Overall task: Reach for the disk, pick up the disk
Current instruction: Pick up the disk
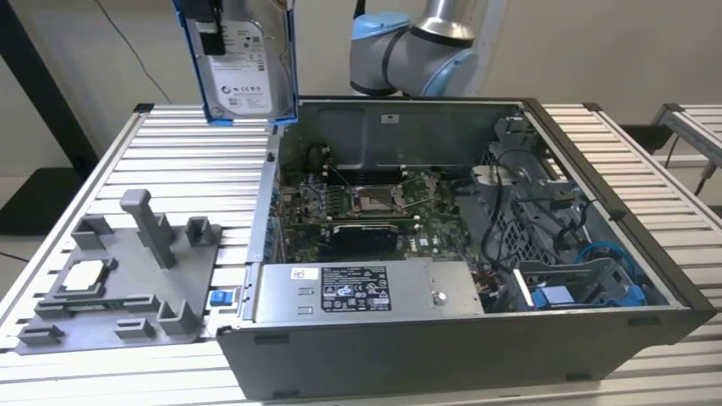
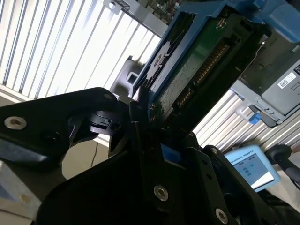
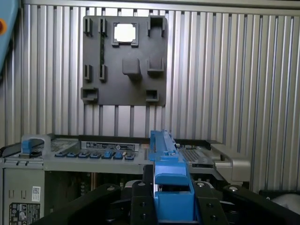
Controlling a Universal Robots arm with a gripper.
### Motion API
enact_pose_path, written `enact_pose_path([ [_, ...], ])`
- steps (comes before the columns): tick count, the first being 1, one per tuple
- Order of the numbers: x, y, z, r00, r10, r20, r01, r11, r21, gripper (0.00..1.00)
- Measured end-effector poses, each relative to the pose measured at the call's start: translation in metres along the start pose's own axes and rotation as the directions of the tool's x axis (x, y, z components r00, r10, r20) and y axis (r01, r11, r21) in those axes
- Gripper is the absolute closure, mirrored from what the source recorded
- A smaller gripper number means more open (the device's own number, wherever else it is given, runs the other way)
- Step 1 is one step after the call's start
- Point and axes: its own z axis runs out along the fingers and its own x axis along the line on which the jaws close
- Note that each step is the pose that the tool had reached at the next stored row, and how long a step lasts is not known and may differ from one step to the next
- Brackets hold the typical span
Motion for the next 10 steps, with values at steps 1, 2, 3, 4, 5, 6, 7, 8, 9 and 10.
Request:
enact_pose_path([
  [1,0.0,-0.0024,-0.0001,1.0,0.0,0.0,0.0,1.0,0.0,1.0],
  [2,0.0001,-0.0048,-0.0001,1.0,0.0,0.0001,0.0,1.0,0.0001,1.0],
  [3,0.0001,-0.0076,-0.0002,1.0,0.0,0.0001,0.0,1.0,0.0,1.0],
  [4,0.0001,-0.0106,-0.0003,1.0,0.0,0.0,0.0,1.0,0.0,1.0],
  [5,0.0002,-0.0143,-0.0003,1.0,0.0,0.0,0.0,1.0,0.0,1.0],
  [6,0.0003,-0.0177,-0.0004,1.0,0.0,0.0,0.0,1.0,0.0001,1.0],
  [7,0.0003,-0.0209,-0.0005,1.0,0.0,0.0,0.0,1.0,0.0001,1.0],
  [8,0.0003,-0.0237,-0.0006,1.0,0.0,0.0,0.0,1.0,0.0,1.0],
  [9,0.0004,-0.0268,-0.0006,1.0,0.0,0.0001,0.0,1.0,0.0,1.0],
  [10,0.0004,-0.0303,-0.0007,1.0,0.0,0.0001,0.0,1.0,0.0,1.0],
])
